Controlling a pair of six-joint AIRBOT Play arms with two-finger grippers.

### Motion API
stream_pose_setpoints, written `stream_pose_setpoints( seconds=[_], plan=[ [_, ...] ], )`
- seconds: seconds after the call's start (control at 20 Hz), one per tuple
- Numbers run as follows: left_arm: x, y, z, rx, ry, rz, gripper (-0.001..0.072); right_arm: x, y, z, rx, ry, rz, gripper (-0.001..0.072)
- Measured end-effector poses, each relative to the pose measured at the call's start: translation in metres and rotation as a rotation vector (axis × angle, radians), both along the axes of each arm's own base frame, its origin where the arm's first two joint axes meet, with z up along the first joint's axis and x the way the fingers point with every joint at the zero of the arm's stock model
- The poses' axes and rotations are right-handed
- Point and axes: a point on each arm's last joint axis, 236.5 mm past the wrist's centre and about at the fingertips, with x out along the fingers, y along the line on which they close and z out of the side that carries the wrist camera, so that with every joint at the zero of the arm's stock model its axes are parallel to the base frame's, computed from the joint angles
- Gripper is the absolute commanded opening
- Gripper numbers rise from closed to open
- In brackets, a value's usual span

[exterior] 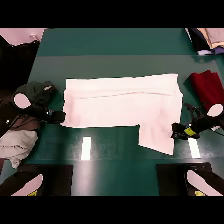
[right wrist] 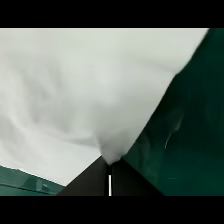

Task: Fold the shirts.

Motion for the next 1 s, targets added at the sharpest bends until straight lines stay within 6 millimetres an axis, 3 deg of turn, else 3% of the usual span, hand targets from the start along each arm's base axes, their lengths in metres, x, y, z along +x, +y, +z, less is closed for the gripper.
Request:
stream_pose_setpoints(
  seconds=[0.1,0.25,0.5,0.7,0.85,1.0],
  plan=[
    [-0.003,0.000,0.004,0.003,-0.004,-0.014,0.0032,0.005,0.000,0.009,0.001,-0.030,0.015,0.0021],
    [-0.009,0.001,0.023,0.004,-0.044,-0.030,0.0032,0.009,-0.001,0.039,-0.009,-0.094,0.048,0.0020],
    [-0.044,-0.002,0.067,-0.015,-0.100,-0.052,0.0032,-0.018,-0.006,0.097,-0.066,-0.141,0.065,0.0020],
    [-0.069,-0.006,0.087,-0.035,-0.114,-0.058,0.0033,-0.031,-0.008,0.129,-0.111,-0.225,0.034,0.0019],
    [-0.064,-0.006,0.095,-0.040,-0.170,-0.045,0.0033,-0.012,-0.013,0.145,-0.140,-0.343,-0.004,0.0020],
    [-0.036,-0.001,0.108,-0.029,-0.303,-0.004,0.0033,0.023,-0.016,0.156,-0.143,-0.444,-0.035,0.0020]
  ],
)
